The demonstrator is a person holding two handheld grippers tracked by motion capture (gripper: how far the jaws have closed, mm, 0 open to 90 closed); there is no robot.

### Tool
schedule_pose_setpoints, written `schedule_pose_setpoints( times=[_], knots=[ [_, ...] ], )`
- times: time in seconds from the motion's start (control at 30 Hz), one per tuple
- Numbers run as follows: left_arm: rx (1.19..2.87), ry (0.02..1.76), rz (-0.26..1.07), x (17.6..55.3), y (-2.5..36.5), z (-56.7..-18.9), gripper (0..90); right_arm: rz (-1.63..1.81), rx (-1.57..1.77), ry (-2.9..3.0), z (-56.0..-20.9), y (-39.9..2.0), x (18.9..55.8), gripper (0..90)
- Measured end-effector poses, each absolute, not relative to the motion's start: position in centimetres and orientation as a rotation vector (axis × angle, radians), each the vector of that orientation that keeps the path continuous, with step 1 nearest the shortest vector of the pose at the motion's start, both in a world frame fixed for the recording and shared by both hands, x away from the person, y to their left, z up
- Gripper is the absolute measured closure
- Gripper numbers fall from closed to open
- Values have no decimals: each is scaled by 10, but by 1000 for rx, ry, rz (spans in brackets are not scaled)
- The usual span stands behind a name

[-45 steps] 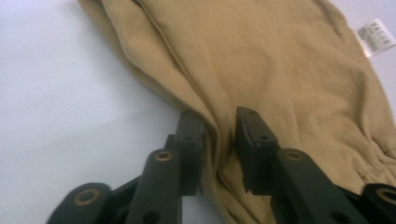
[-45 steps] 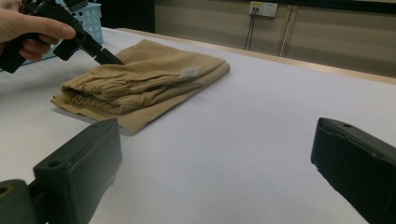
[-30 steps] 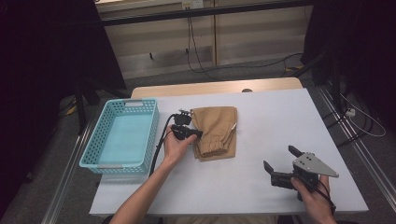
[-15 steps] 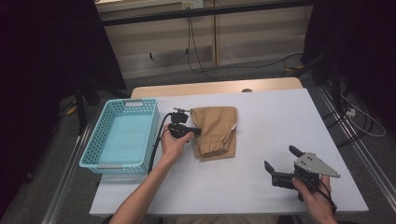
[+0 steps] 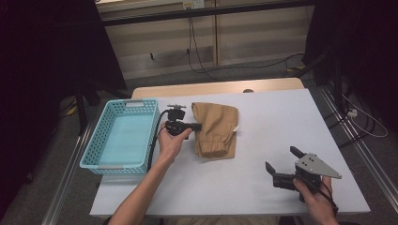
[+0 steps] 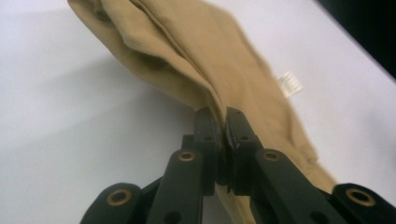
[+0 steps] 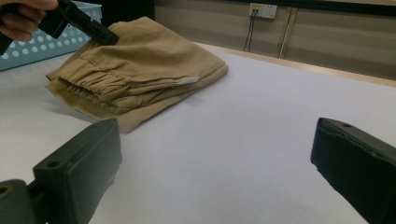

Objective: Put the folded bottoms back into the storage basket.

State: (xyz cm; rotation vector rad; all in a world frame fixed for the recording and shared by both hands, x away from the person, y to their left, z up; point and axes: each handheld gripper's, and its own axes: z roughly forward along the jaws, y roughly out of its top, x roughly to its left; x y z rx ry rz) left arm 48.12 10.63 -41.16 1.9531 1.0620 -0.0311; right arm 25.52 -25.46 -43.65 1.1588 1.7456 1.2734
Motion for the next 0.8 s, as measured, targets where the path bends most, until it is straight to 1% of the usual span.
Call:
schedule_pose_setpoints(
  times=[0.6, 0.8],
  knots=[
    [1917, 1005, 9, 476, 112, -390, 857, 1274, 1158, 1748, -437, -254, 256, 16],
    [1924, 960, 36, 471, 109, -380, 857, 1273, 1159, 1749, -437, -254, 256, 16]
  ],
)
